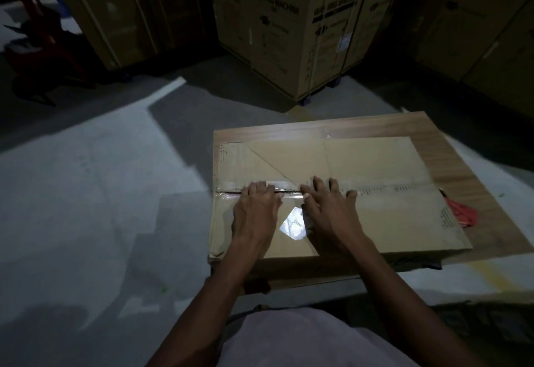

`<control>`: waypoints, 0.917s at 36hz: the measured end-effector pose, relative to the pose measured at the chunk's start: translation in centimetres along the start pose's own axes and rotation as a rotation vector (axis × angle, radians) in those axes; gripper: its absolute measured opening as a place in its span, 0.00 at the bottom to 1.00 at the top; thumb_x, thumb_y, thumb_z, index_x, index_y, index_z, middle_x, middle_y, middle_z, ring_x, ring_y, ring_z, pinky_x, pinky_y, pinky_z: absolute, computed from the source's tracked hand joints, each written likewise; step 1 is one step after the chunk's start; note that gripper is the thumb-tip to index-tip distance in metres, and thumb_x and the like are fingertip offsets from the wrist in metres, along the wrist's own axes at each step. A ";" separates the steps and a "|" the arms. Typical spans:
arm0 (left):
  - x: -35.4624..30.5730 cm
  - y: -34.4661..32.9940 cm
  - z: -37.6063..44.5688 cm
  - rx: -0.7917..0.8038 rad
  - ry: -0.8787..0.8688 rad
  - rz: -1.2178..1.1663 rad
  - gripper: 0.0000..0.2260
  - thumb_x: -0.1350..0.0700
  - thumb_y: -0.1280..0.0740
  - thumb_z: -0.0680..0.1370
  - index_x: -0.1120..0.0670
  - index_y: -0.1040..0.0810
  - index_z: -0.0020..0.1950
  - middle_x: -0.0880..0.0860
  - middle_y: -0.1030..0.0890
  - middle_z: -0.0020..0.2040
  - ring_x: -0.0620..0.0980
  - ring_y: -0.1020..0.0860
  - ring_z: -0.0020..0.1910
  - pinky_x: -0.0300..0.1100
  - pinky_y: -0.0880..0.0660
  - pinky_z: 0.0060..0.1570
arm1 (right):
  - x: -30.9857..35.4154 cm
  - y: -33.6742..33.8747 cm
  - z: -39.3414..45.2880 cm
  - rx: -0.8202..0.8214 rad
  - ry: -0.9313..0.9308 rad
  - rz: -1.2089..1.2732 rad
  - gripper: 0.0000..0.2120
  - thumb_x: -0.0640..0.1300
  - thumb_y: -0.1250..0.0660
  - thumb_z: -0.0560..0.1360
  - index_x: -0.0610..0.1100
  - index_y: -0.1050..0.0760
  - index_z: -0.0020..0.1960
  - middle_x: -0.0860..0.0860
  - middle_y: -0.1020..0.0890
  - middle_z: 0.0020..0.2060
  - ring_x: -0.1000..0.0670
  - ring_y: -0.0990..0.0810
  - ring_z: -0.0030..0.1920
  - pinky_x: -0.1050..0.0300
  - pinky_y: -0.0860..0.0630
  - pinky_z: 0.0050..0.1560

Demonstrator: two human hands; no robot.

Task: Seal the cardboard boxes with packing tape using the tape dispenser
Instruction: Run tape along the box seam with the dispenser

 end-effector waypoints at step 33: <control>-21.6 -4.5 2.6 0.274 0.002 0.027 0.22 0.47 0.50 0.87 0.55 0.34 0.78 0.55 0.32 0.77 0.55 0.36 0.77 0.49 0.47 0.77 | -21.4 5.7 -0.8 -0.230 -0.419 0.445 0.48 0.72 0.33 0.74 0.41 0.39 0.80 0.41 0.27 0.73 0.37 0.26 0.70 0.40 0.26 0.67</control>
Point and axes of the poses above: each hand's wrist, its own z-axis towards the middle knuckle, its own y-axis out of the back of the hand, x = y × z, the point moved 2 cm from there along z, towards the middle knuckle
